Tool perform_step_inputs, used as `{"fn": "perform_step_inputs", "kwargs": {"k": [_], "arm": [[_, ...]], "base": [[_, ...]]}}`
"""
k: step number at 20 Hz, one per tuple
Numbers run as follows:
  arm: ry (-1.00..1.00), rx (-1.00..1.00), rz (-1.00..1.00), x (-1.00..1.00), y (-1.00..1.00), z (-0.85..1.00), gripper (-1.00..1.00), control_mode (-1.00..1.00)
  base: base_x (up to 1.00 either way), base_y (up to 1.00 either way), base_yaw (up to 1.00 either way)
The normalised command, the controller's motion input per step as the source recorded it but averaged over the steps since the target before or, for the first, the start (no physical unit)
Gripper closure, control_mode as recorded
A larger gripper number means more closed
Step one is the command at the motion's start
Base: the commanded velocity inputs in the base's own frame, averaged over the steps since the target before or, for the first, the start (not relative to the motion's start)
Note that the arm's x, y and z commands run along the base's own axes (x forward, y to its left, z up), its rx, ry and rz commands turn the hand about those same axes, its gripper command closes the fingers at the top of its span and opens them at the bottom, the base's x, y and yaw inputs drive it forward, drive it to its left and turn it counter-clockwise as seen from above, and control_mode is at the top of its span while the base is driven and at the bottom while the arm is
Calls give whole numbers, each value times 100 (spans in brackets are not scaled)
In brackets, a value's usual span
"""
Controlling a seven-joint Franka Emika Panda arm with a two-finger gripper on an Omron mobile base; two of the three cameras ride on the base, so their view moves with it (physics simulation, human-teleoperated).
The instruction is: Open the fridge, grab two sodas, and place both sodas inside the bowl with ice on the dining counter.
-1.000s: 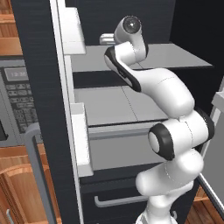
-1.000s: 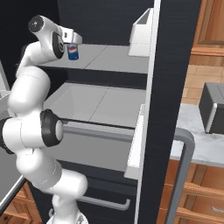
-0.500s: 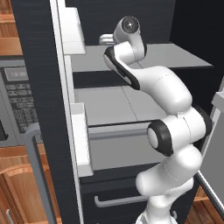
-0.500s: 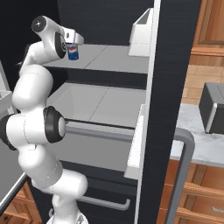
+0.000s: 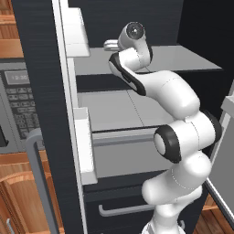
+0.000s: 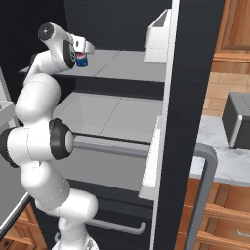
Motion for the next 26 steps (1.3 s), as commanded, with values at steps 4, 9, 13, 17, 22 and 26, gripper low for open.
{"fn": "perform_step_inputs", "kwargs": {"k": [4,9,13,17,22,26], "arm": [[0,0,0,8,-11,-9,100,-100],[0,0,0,3,-5,-8,100,-100],[0,0,0,0,0,0,100,-100],[0,0,0,0,0,0,100,-100],[-1,0,0,-8,0,0,100,-100],[-3,0,-3,-34,0,3,100,-100]], "base": [[0,0,0],[0,0,0],[0,0,0],[0,0,0],[0,0,0],[0,0,0]]}}
